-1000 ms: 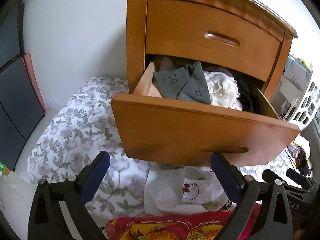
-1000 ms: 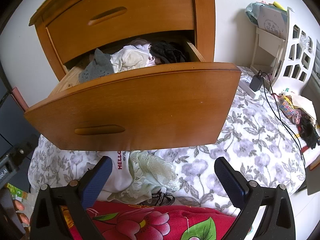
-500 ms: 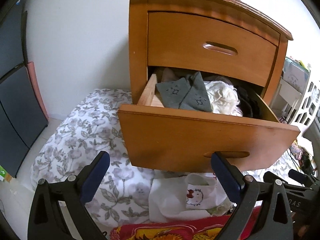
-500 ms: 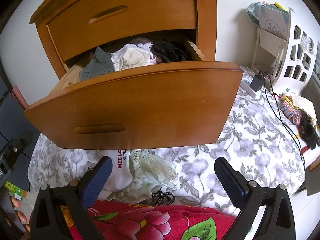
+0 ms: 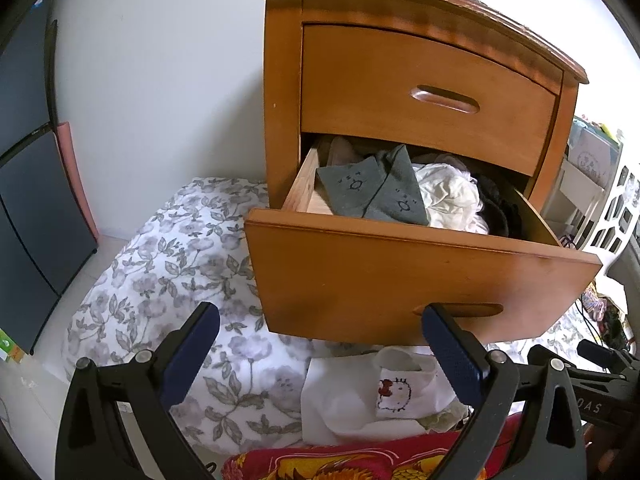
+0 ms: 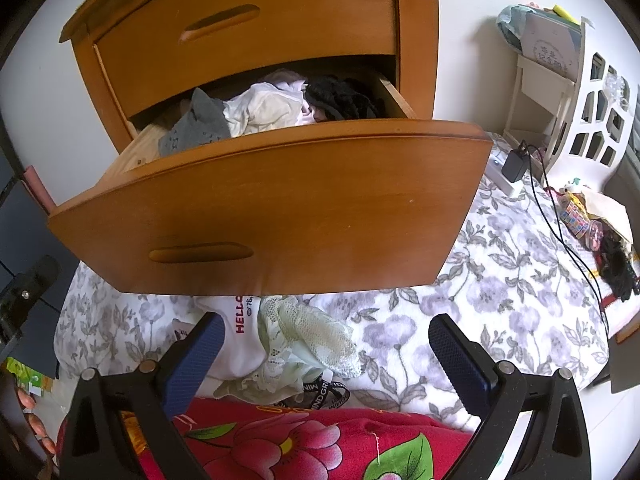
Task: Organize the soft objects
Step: 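Withdraw the left gripper from the released cloth, then reach the right gripper into the drawer toward a white cloth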
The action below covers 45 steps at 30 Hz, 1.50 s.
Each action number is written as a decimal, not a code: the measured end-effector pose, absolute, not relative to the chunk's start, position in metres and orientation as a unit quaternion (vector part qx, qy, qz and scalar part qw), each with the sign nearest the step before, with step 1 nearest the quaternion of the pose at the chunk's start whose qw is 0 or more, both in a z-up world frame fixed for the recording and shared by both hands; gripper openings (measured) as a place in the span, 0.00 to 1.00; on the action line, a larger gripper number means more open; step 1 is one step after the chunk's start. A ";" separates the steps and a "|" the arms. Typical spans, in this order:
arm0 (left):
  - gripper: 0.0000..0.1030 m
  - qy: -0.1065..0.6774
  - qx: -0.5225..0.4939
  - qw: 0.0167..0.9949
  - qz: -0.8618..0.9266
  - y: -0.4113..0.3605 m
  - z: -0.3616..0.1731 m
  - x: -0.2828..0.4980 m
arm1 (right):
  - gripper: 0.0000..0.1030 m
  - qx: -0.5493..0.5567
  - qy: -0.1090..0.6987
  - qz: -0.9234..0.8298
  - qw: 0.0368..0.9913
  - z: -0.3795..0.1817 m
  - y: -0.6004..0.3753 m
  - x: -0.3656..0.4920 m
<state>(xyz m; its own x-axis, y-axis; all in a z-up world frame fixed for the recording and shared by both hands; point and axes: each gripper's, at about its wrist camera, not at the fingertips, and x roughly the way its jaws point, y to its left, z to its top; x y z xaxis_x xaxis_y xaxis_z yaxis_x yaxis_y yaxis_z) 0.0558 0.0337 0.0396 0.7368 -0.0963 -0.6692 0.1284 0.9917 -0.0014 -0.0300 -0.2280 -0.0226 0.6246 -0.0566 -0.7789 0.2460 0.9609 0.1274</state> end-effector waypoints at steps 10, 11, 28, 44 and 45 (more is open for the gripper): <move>0.98 0.340 0.006 0.937 -0.082 0.044 0.045 0.057 | 1.00 0.120 0.425 -0.068 0.895 -0.020 -0.230 -0.028; 0.98 0.340 0.009 0.936 -0.087 0.043 0.044 0.058 | 1.00 0.122 0.423 -0.067 0.895 -0.018 -0.231 -0.028; 0.98 0.381 0.027 0.920 -0.089 0.035 0.025 0.068 | 1.00 0.100 0.375 -0.058 0.920 0.046 -0.250 -0.006; 0.98 0.396 0.032 0.915 -0.077 0.036 0.019 0.074 | 1.00 -0.004 0.365 -0.008 0.931 0.128 -0.219 0.092; 0.98 0.396 0.030 0.914 -0.077 0.036 0.019 0.074 | 1.00 -0.004 0.372 -0.013 0.928 0.126 -0.220 0.101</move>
<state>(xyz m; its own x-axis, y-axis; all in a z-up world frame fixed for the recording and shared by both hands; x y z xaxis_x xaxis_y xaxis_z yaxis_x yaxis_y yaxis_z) 0.0741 0.0363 0.0187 0.6740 -0.1175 -0.7293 0.1657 0.9862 -0.0059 0.1012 -0.2202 0.1258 0.7228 -0.0272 -0.6905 0.0209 0.9996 -0.0176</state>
